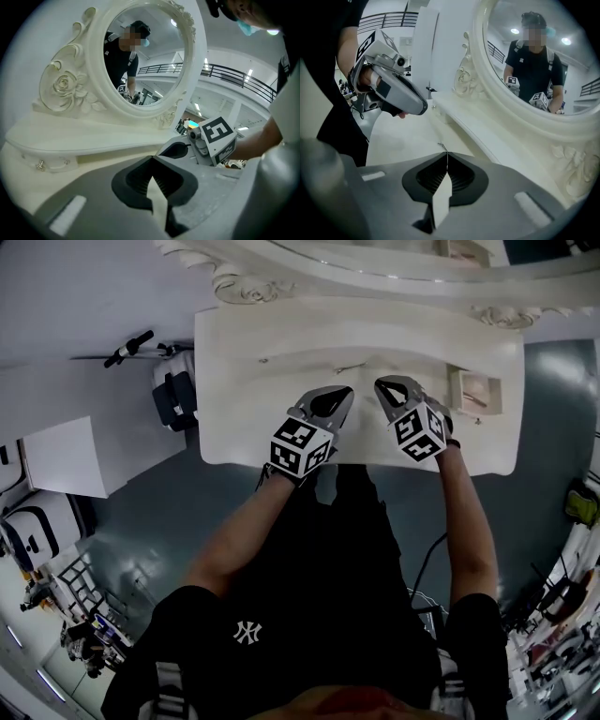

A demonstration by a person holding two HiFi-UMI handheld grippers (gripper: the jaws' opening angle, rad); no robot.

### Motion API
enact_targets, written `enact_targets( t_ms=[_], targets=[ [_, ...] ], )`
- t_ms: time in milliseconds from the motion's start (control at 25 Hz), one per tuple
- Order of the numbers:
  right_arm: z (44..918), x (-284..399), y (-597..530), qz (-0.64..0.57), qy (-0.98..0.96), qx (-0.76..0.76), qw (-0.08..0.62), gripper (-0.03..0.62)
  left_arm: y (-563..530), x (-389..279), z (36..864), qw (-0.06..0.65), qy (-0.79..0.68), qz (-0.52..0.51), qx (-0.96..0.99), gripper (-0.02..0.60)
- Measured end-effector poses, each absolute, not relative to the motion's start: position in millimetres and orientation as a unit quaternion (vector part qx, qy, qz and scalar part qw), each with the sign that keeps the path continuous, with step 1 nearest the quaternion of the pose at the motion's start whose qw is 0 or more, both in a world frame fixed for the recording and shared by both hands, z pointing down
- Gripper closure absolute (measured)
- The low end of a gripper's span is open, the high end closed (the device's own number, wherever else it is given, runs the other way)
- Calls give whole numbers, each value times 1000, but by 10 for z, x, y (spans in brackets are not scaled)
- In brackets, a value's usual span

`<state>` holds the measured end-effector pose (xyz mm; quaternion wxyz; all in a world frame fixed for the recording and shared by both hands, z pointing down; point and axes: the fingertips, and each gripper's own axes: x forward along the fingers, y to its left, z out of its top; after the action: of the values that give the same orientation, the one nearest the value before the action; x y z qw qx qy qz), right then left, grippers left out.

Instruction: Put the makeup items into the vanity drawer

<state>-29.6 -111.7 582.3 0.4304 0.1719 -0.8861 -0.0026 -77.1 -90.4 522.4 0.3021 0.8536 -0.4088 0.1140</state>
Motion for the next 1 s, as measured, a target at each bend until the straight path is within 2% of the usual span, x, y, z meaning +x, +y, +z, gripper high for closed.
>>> enact_targets(
  t_ms=[360,1000],
  targets=[
    [6074,-679,-1138,-15,-885,124,449,552,-944,-1113,5385,317,-442,102,833,581],
    [6621,-942,-1295,-52,-863,59,499,507,-1019,-1241,5630,339,-452,103,819,581]
  ],
)
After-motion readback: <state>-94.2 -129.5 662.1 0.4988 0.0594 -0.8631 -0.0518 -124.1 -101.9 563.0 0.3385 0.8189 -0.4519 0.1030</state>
